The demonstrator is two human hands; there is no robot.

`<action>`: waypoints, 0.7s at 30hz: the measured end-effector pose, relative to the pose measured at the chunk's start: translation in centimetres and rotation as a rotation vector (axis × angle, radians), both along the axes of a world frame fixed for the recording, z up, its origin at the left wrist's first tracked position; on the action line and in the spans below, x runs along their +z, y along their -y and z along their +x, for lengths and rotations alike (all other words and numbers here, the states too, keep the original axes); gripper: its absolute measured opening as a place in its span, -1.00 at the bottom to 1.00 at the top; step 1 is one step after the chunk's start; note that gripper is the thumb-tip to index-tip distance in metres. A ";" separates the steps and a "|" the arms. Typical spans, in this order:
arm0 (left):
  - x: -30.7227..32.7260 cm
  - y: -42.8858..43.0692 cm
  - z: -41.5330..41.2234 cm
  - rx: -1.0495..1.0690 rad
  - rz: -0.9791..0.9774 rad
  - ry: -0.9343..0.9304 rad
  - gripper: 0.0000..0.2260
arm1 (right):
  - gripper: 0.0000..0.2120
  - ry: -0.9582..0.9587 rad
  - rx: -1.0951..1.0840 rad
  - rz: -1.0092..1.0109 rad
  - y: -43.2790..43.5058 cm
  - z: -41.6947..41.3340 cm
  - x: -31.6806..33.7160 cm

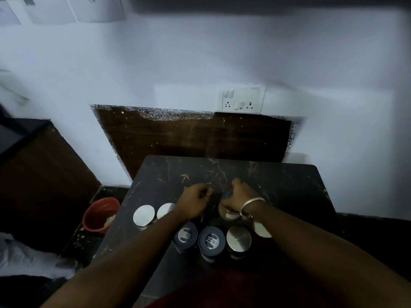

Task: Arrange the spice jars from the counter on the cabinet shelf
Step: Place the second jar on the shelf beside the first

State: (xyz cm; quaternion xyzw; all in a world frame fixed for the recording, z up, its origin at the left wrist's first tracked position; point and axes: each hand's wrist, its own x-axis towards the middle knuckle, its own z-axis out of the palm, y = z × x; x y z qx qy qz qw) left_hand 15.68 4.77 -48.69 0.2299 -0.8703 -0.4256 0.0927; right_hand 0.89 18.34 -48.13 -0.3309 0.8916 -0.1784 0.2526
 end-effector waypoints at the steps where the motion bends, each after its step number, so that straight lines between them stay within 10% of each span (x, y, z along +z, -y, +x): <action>1: 0.9 0.3 -0.3 0.009 0.044 -0.050 -0.91 | -0.31 0.040 -0.015 -0.056 0.4 -0.5 2.2; 11: 16.5 -3.0 -2.2 -0.081 0.428 -0.648 -0.47 | -0.27 -0.027 0.004 -0.667 0.6 0.2 22.9; 15: 20.8 -3.7 -1.6 0.021 0.542 -0.825 -0.48 | -0.69 0.196 0.050 -1.158 -1.2 1.9 24.6; 21: 23.9 -5.3 -1.5 0.017 0.461 -0.892 -0.42 | -0.54 0.257 0.078 -1.513 -1.4 4.1 23.1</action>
